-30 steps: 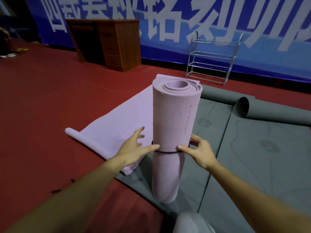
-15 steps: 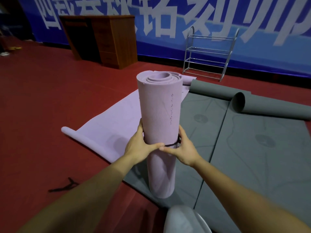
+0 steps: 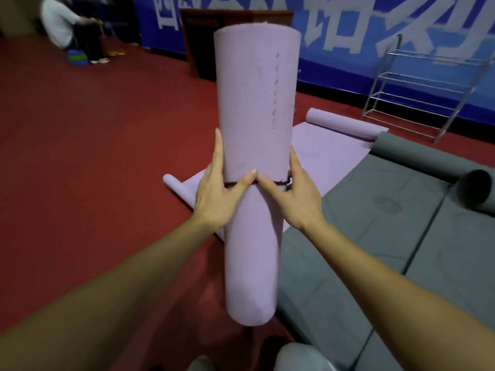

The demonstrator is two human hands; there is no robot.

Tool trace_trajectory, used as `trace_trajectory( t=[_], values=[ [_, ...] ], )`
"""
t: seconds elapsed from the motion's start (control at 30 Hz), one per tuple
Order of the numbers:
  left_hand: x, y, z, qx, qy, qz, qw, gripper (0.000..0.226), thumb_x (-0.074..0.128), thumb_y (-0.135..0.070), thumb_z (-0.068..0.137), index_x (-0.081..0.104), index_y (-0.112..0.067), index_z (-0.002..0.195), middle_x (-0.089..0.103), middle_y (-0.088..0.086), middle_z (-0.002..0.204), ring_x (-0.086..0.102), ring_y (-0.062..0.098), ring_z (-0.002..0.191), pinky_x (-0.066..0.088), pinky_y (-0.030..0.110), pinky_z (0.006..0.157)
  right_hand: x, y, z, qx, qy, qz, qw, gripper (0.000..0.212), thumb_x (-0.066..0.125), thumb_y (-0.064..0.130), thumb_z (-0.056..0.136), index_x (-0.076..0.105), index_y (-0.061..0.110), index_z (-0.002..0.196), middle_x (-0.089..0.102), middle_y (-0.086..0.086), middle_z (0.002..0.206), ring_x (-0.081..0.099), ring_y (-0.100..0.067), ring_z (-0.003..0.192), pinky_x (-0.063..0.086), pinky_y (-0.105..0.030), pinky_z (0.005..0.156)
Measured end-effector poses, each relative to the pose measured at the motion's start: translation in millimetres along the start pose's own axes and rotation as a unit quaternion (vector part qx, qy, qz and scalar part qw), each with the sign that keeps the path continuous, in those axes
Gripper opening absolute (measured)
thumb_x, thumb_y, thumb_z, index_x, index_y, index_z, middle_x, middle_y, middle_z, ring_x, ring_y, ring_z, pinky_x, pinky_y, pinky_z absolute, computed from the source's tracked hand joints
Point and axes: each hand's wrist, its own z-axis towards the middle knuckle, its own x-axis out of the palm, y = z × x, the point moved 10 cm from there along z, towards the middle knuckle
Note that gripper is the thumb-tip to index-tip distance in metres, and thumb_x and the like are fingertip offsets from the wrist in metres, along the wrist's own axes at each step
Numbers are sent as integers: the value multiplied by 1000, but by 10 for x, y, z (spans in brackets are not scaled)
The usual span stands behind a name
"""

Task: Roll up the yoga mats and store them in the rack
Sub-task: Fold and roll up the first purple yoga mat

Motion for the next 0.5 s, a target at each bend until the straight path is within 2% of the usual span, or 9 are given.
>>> trace_trajectory(
  t=[0.07,0.13,0.2,0.27,0.33,0.4,0.5],
  values=[
    [-373,212,-24,-34,-58,32,997,90,58,-62,93,-8,-57,154,39,-12,145,43,-1,122,30,27,111,457,153,78,0,15,35,999,82,44,86,82,17,59,154,65,11,124,62,-18,110,53,-45,93],
    [-735,483,-104,-64,-97,72,991,81,55,-58,98,-5,-63,151,43,-4,141,49,4,114,38,33,105,996,273,90,6,46,56,997,72,36,81,91,17,56,155,66,10,128,64,-20,111,53,-46,95],
    [-1091,830,-223,-93,-114,121,982,75,53,-58,98,-2,-66,150,43,-5,143,50,-7,96,44,34,99,1598,325,23,26,86,80,993,69,33,78,94,19,53,156,66,9,134,65,-24,115,52,-47,98],
    [-1435,1238,-395,-138,-118,171,968,72,50,-62,98,0,-68,149,42,-8,143,51,-6,84,46,35,95,2243,309,-114,64,132,108,983,70,33,78,92,22,51,156,64,5,139,62,-28,123,50,-47,103],
    [-1744,1673,-635,-189,-112,220,951,70,46,-67,96,-1,-70,148,44,-6,139,61,14,92,48,40,92,2878,249,-336,108,173,142,969,71,34,80,92,27,48,156,60,2,146,58,-31,131,46,-48,109],
    [-2041,2126,-919,-250,-99,258,928,68,44,-71,95,-2,-73,146,45,-2,137,63,30,103,49,43,94,3474,215,-606,148,207,175,951,66,40,75,96,36,43,154,58,1,148,55,-31,135,43,-47,112],
    [-2494,2746,-1385,-338,-91,291,890,68,41,-73,94,-1,-71,147,48,4,134,61,39,111,47,44,93,4318,211,-1047,196,270,203,921,63,47,70,94,49,36,146,63,1,143,58,-30,131,44,-45,111]
  ],
)
